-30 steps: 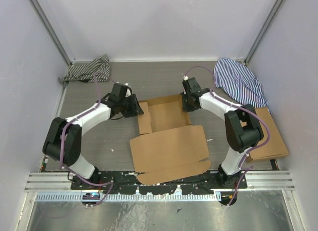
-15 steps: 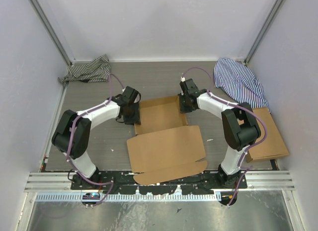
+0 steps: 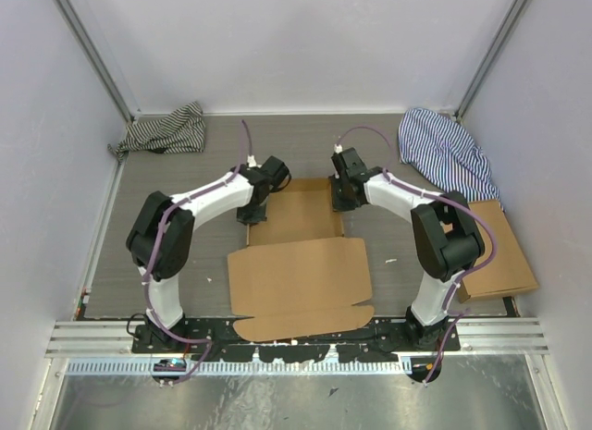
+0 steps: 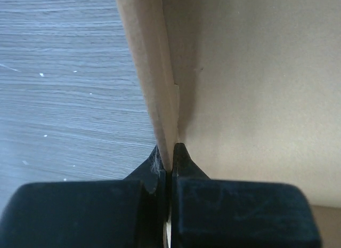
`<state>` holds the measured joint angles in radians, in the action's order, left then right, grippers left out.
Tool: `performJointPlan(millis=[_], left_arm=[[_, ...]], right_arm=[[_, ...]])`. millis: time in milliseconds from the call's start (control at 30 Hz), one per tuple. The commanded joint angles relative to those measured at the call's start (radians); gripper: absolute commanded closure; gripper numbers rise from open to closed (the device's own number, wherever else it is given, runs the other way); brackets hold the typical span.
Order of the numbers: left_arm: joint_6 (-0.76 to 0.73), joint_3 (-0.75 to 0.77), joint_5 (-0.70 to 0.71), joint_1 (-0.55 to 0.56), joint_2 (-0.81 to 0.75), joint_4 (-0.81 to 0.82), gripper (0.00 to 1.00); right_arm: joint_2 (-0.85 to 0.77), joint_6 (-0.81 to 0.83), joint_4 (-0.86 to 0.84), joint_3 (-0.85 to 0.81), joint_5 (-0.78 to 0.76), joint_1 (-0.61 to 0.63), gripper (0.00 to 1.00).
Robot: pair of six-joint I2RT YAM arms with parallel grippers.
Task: Fold the paper box
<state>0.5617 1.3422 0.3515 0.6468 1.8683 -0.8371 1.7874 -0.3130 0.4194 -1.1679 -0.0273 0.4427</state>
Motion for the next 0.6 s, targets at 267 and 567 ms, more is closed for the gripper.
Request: performJointPlan(millis=[267,567], left_arm=[[0.054,0.031,0.138,0.034,0.014,-0.125,0.64],[0.098,0.03,0.151,0.023,-0.067,-0.126,0.44]], right_arm=[[-0.045,-0.012,-0.036,0.009,0.007,0.005,0.87],[-0.06,-0.017,-0.033,0.005,-0.014,0.005,0.69]])
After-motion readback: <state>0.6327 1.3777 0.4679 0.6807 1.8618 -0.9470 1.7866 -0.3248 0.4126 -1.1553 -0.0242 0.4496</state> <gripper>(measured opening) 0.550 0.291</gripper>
